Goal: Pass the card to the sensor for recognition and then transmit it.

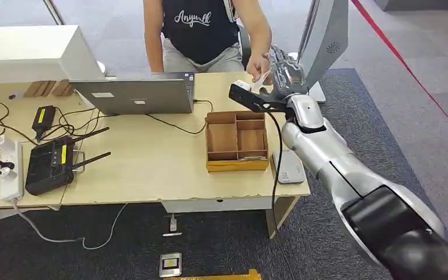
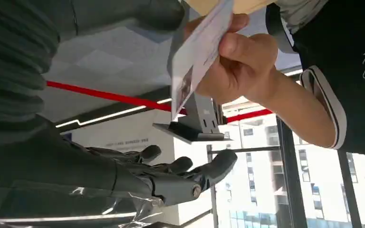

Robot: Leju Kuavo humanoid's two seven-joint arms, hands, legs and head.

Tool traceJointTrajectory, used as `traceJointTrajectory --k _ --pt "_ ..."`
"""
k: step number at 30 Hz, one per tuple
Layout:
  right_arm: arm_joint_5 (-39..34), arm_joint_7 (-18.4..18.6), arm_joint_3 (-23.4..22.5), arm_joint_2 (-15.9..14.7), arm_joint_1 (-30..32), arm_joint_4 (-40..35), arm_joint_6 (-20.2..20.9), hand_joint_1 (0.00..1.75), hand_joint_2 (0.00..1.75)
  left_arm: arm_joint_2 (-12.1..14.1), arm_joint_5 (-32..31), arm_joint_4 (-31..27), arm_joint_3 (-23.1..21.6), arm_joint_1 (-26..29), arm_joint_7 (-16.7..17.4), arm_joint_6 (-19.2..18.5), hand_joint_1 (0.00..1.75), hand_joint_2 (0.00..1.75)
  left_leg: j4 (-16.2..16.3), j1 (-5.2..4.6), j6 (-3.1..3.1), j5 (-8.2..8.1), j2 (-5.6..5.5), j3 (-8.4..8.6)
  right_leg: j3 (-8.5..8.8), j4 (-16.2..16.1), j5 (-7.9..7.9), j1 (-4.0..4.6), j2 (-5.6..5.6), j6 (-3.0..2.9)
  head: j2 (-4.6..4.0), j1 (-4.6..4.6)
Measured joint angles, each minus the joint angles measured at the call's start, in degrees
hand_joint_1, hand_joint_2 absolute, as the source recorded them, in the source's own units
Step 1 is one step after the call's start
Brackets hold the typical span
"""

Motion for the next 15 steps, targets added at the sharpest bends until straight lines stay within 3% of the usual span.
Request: traceJointTrajectory --k 7,10,15 --pt "-1.3 -1.3 0.2 0.0 0.0 1.3 -1.6 0.0 1.75 0.0 0.7 0.0 0.0 0.0 0.0 0.3 0.0 0.0 0.0 0.0 0.0 0.0 0.0 -0.01 0.0 0.0 0.0 0.0 0.0 0.0 0.0 0.0" --pt "-3.8 -4.0 0.0 0.2 0.0 1.3 -3.4 0.0 1.75 0.0 1.5 0.0 0.0 0.1 0.0 0.5 0.0 0.0 0.0 0.0 0.0 0.0 0.0 -0.01 0.0 0.0 0.0 0.0 0.0 0.0 0.0 0.0" --pt "-14.4 -11.8 -2.2 1.0 0.7 -0.2 -4.2 0.0 1.75 0.0 2.9 0.0 0.0 0.7 -0.2 1.2 0.0 0.0 0.0 0.01 0.0 0.0 0.02 0.0 0.0 0.0 0.0 0.01 0.0 0.0 0.0 0.0"
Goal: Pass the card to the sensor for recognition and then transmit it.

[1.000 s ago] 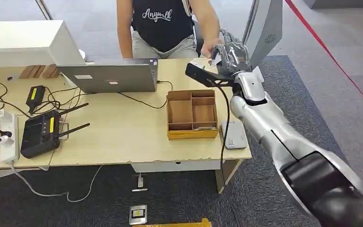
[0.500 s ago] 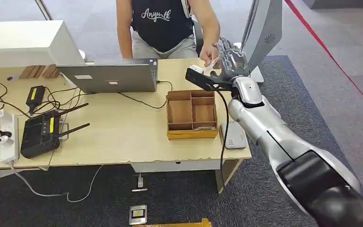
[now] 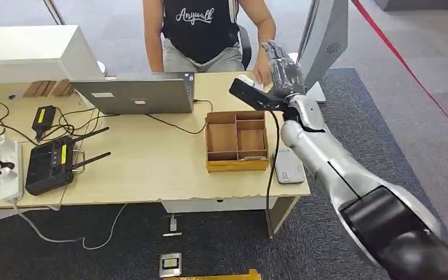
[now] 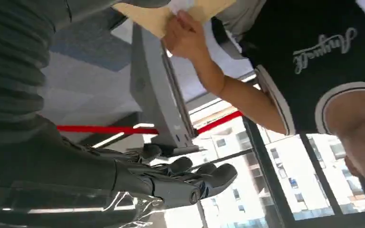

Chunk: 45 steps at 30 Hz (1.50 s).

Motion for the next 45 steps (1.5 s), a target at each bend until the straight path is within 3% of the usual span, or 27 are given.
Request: traceJointTrajectory --k 6,11,17,22,31,39,45 --pt "-10.4 -4.2 -2.3 0.2 3.9 -6.0 6.0 0.0 1.75 0.0 1.1 0.0 0.0 0.2 0.0 0.0 0.0 0.0 0.0 0.0 0.0 0.0 0.0 0.02 0.01 0.0 0.0 0.01 0.0 0.0 0.0 0.0" --pt "-12.0 -1.3 -2.4 -3.1 12.9 -17.9 10.0 0.0 1.75 0.2 1.6 0.0 0.0 0.3 0.2 0.0 0.0 0.0 0.0 0.0 0.01 -0.02 -0.02 0.03 0.02 0.0 -0.01 0.01 -0.01 0.0 0.0 0.0" --pt "-11.0 1.1 -2.4 -8.5 22.1 -30.5 10.8 0.0 1.75 0.6 1.7 0.0 0.0 0.5 0.0 0.2 0.0 0.0 0.0 -0.01 0.02 -0.03 -0.01 0.02 0.01 -0.1 -0.01 -0.01 0.01 0.0 0.0 0.0" --pt "-10.0 2.9 -2.6 -11.8 27.0 -36.5 10.5 0.0 1.75 0.7 1.6 0.0 0.0 0.5 -0.4 0.3 0.0 0.0 0.0 0.0 0.02 -0.03 -0.01 0.03 0.01 -0.1 -0.01 0.0 0.01 0.0 0.0 0.0" --pt "-6.0 3.8 -2.5 -14.9 31.3 -41.3 10.2 0.0 1.75 0.7 0.8 0.0 0.0 0.4 -1.0 0.2 0.0 0.0 0.0 0.0 0.02 -0.02 -0.01 0.02 0.01 0.0 0.0 0.0 0.01 -0.01 0.0 0.0" --pt "5.9 7.9 -1.4 -15.2 31.9 -41.5 10.9 0.0 1.75 0.7 0.5 0.0 0.0 0.3 -1.0 0.0 0.0 0.0 0.0 0.0 0.02 -0.03 -0.01 0.01 0.01 -0.1 -0.01 0.0 0.01 -0.01 0.0 0.0" --pt "9.3 9.7 -0.7 -15.2 31.7 -39.7 11.9 0.0 1.75 0.7 0.2 0.0 0.0 0.3 -1.0 -0.1 0.0 0.0 0.0 0.0 0.02 -0.02 -0.01 -0.01 0.01 0.0 0.0 0.0 0.01 -0.01 0.0 0.0"
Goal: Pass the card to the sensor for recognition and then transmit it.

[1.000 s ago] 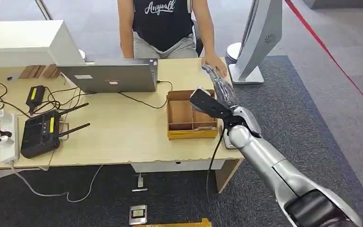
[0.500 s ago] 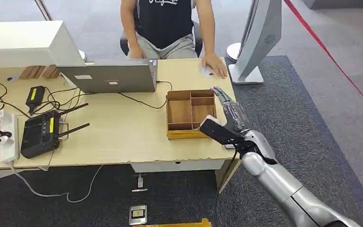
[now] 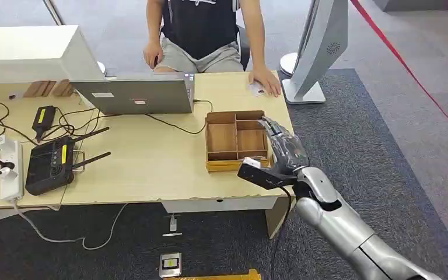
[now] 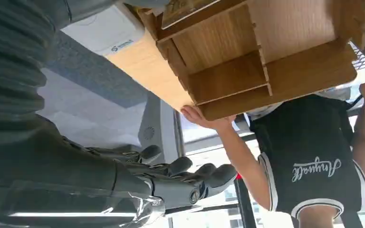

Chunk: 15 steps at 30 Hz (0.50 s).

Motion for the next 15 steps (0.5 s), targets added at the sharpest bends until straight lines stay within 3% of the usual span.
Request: traceJointTrajectory --k 6,15 --pt "4.9 2.7 1.1 0.3 -0.7 2.9 2.4 0.0 1.75 0.0 0.0 0.0 0.0 0.0 -0.1 -0.2 0.0 0.0 0.0 0.0 0.0 0.0 0.0 -0.01 0.0 0.0 0.0 0.0 0.0 0.0 0.0 0.0" --pt "8.0 4.7 1.9 0.9 -2.8 8.3 1.7 0.0 1.75 0.0 -0.6 0.0 0.0 0.0 -0.3 -0.7 0.0 0.0 0.0 0.0 0.0 0.0 0.0 -0.01 0.0 0.0 0.0 0.0 0.0 0.0 0.0 0.0"
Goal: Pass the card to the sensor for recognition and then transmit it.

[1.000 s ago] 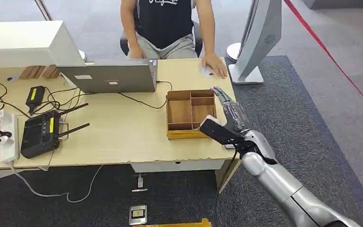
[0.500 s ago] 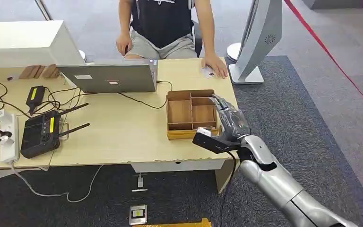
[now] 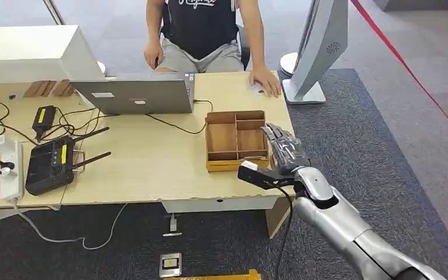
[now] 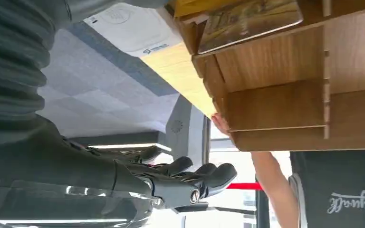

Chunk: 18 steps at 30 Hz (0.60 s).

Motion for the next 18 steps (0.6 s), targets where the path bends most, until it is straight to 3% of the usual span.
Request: traceJointTrajectory --k 8,18 --pt "0.8 -0.8 0.3 1.2 -3.1 4.9 -2.8 0.0 1.75 0.0 0.0 0.0 0.0 0.0 0.2 -0.1 0.0 0.0 0.0 0.0 0.0 0.0 0.0 0.0 0.0 0.0 0.0 0.0 0.0 0.0 0.0 0.0" --pt "0.1 -1.8 0.7 2.9 -4.1 9.0 -2.8 0.0 1.75 0.0 0.0 0.0 0.0 0.0 0.8 -0.1 0.0 0.0 0.0 0.0 0.0 0.0 0.0 0.0 0.0 0.0 0.0 0.0 0.0 0.0 0.0 0.0"
